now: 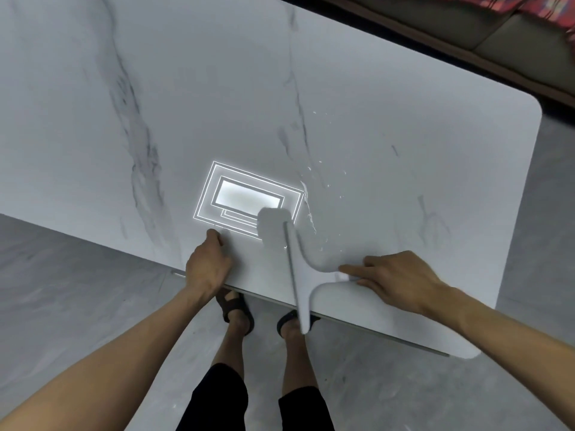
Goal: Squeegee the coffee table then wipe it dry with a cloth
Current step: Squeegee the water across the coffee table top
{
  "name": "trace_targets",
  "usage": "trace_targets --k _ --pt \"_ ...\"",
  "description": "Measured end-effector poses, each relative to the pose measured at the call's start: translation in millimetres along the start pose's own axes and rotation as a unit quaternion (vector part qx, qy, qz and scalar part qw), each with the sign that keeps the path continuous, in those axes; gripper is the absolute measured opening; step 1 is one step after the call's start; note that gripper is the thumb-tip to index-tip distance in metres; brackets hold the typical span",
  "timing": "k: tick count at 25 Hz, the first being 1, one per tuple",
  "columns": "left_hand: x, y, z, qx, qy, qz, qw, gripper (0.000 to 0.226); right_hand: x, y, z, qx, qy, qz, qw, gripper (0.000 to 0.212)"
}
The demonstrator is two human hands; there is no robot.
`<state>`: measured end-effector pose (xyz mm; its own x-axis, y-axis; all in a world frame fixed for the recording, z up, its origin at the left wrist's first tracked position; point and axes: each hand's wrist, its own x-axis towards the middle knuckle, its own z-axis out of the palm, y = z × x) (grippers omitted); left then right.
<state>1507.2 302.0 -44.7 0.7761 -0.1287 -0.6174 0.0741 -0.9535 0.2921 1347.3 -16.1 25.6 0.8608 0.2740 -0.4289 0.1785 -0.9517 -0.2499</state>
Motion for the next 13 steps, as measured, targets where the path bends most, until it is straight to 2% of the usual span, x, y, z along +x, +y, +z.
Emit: trace_targets --k 2,5,9,13 --pt "1 -13 -12 -0.048 0.057 -0.06 0.995 0.026 44 -35 12 0.01 0.011 -0.077 0.997 0.03" --pt "10 -36 -31 -0.076 0.068 -0.097 0.99 0.02 117 -89 24 0.036 0.025 -0.13 0.991 0.034" --pt "15 -47 -42 -0.078 0.025 -0.09 0.993 0.015 172 -112 18 0.036 -0.009 -0.081 0.996 0.041" --pt "12 -38 -28 -0.052 -0.014 -0.036 0.998 0.024 149 -76 4 0.031 -0.025 -0.037 0.999 0.04"
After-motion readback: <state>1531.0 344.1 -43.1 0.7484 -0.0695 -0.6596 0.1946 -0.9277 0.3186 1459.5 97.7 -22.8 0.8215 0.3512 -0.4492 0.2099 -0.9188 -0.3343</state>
